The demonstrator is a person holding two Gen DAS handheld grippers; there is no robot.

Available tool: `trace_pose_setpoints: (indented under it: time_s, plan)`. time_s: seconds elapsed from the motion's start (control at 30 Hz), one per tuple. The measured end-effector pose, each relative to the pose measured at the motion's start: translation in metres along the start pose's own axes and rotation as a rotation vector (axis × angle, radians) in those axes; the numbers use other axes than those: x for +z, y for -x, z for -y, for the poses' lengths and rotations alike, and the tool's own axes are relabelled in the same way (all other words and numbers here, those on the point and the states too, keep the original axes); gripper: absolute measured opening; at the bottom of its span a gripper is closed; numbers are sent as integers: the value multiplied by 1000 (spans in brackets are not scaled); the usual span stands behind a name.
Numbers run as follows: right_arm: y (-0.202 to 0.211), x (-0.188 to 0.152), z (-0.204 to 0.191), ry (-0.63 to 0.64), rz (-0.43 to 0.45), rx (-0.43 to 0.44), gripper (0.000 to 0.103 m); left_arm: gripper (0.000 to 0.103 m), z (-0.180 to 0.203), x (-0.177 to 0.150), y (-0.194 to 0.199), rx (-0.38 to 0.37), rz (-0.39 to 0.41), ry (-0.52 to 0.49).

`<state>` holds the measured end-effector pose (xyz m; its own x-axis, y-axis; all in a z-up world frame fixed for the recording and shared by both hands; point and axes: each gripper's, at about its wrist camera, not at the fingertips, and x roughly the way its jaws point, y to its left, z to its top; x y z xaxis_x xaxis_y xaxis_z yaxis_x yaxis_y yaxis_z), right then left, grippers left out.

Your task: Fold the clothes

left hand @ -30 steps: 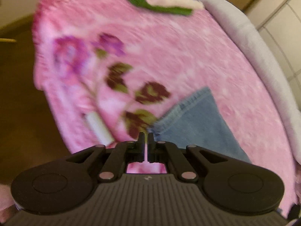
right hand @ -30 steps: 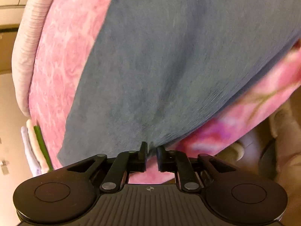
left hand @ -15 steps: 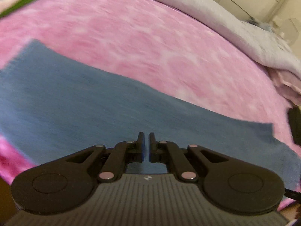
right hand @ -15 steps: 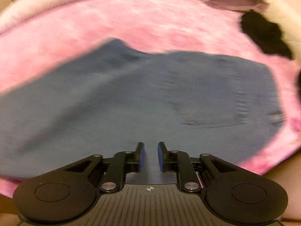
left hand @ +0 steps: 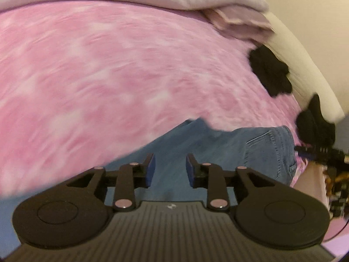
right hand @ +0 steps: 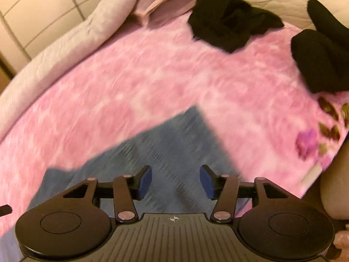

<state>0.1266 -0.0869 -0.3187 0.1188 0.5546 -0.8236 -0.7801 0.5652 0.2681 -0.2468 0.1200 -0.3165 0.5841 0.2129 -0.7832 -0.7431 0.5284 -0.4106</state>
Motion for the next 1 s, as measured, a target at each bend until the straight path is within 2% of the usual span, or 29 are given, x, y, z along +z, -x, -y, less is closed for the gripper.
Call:
trace_pose_setpoints:
  time_s: [0.13, 0.2, 0.27, 0.33, 0.47, 0.53, 0.57, 0.6, 0.63, 0.67, 0.7, 0.8, 0.9, 1.0]
  plan:
    - [-12, 22, 23, -10, -16, 65, 57, 27, 6, 43, -58, -62, -78, -31]
    - [-17, 34, 34, -15, -24, 98, 57, 30, 5, 58, -85, -121, -149, -34]
    - [-23, 45, 45, -20, -33, 130, 57, 31, 3, 67, -110, -195, -239, -34]
    - [-29, 56, 57, -25, -41, 163, 57, 31, 3, 73, -130, -235, -318, -30]
    - [-40, 73, 77, -42, -62, 230, 57, 29, 2, 77, -152, -276, -383, -10]
    - [-44, 73, 84, -60, -80, 267, 57, 27, 3, 80, -159, -329, -392, 14]
    - [-47, 74, 87, -69, -89, 285, 57, 21, 3, 82, -163, -341, -392, 18]
    - [-47, 73, 89, -74, -90, 303, 57, 7, 4, 83, -165, -335, -386, 17]
    - [-48, 73, 92, -78, -91, 321, 57, 6, 4, 85, -167, -317, -375, 12]
    - [-47, 73, 93, -70, -88, 326, 45, 4, 3, 85, -166, -311, -356, 19]
    - [-45, 73, 93, -56, -79, 329, 24, 2, 1, 85, -164, -314, -330, 35]
    - [-43, 71, 90, -3, -48, 326, 18, 1, -7, 79, -157, -334, -246, 23]
    - [-50, 63, 89, 30, -33, 281, 17, 3, -17, 76, -170, -332, -227, 33]
    - [-66, 59, 86, 37, -44, 204, 18, 3, -14, 80, -179, -328, -217, -64]
